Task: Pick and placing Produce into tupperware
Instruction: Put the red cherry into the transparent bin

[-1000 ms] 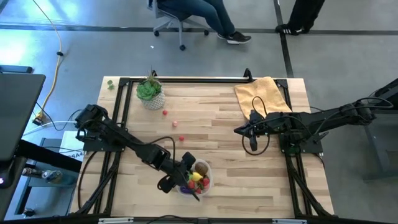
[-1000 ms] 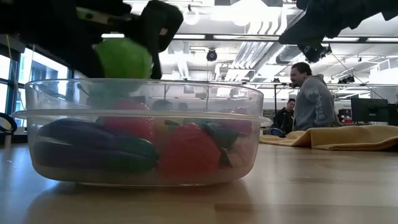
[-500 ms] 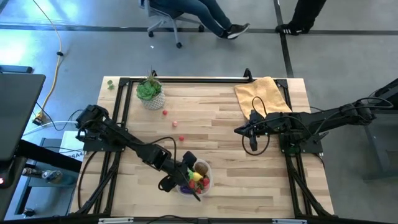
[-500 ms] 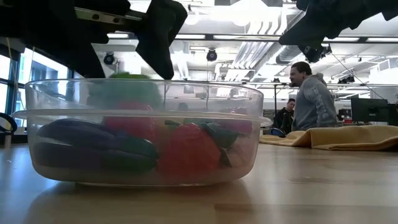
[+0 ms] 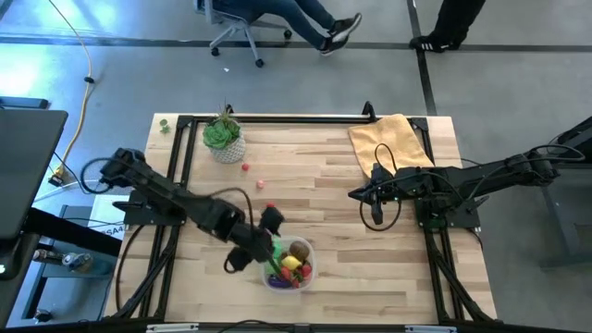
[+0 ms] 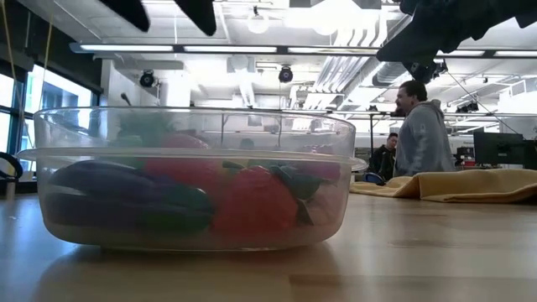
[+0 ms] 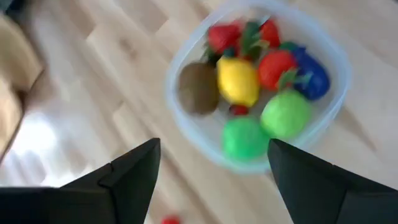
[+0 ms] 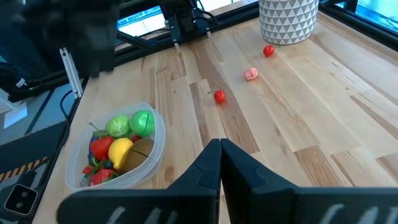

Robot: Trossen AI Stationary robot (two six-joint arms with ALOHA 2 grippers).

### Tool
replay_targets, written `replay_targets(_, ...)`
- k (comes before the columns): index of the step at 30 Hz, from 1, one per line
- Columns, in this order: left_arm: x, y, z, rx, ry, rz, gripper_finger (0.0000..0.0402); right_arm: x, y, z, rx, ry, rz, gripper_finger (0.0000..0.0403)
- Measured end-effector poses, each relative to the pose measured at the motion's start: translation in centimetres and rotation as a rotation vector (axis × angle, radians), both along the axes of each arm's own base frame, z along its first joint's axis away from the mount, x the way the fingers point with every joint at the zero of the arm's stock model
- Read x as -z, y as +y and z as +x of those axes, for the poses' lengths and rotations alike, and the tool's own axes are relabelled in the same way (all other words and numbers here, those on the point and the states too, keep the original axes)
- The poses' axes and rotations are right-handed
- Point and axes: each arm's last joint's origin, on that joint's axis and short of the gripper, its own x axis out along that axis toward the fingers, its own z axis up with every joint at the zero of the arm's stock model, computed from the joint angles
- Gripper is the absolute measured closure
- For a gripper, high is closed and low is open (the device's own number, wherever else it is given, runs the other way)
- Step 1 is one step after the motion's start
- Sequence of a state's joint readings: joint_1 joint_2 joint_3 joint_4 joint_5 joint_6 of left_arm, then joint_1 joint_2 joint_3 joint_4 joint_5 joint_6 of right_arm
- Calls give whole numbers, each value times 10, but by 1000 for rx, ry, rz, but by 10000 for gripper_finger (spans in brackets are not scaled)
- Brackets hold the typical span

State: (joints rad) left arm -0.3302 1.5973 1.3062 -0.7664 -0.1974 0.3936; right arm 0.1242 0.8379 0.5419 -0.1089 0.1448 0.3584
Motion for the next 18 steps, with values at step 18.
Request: replay_targets(18, 19, 149, -6, -457, 39, -200, 165, 0, 0, 0, -3, 2, 1, 402)
